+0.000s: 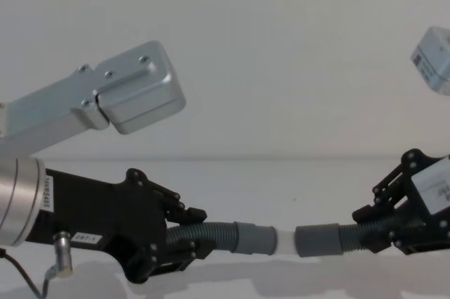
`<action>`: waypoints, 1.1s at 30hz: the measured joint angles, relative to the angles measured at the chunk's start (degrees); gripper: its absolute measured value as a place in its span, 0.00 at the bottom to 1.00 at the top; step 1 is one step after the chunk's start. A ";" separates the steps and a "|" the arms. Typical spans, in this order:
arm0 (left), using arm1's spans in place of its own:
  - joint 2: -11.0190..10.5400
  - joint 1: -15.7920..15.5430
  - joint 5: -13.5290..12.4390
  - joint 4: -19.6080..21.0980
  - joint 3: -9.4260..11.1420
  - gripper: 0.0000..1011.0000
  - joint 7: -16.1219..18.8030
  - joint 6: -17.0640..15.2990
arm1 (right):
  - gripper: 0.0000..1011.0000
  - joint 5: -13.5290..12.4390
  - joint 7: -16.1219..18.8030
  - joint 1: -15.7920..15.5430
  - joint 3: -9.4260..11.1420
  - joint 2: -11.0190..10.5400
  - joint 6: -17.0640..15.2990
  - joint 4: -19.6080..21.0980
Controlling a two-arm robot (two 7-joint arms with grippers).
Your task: Use both hands to pick up one end of the pipe from the table, align the ends, and insert them.
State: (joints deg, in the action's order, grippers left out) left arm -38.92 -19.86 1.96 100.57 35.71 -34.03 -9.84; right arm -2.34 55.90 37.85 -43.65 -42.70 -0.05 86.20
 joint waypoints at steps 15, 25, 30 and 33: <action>0.00 0.00 0.00 0.00 0.00 0.31 0.00 0.00 | 0.26 -0.53 -0.28 0.23 -0.27 0.28 0.85 -0.50; 0.00 0.00 0.00 0.00 0.00 0.31 0.00 0.00 | 0.26 -0.64 -0.33 0.27 -0.31 0.32 1.09 -0.60; 0.00 0.00 0.00 0.00 0.00 0.31 0.00 0.00 | 0.26 -0.67 -0.36 0.29 -0.35 0.35 1.15 -0.64; 0.00 0.00 0.00 0.00 0.00 0.31 0.00 0.00 | 0.26 -0.69 -0.37 0.30 -0.36 0.36 1.16 -0.66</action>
State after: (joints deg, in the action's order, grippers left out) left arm -38.92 -19.86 1.96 100.57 35.71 -34.03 -9.84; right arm -3.03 55.53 38.15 -44.01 -42.34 1.11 85.54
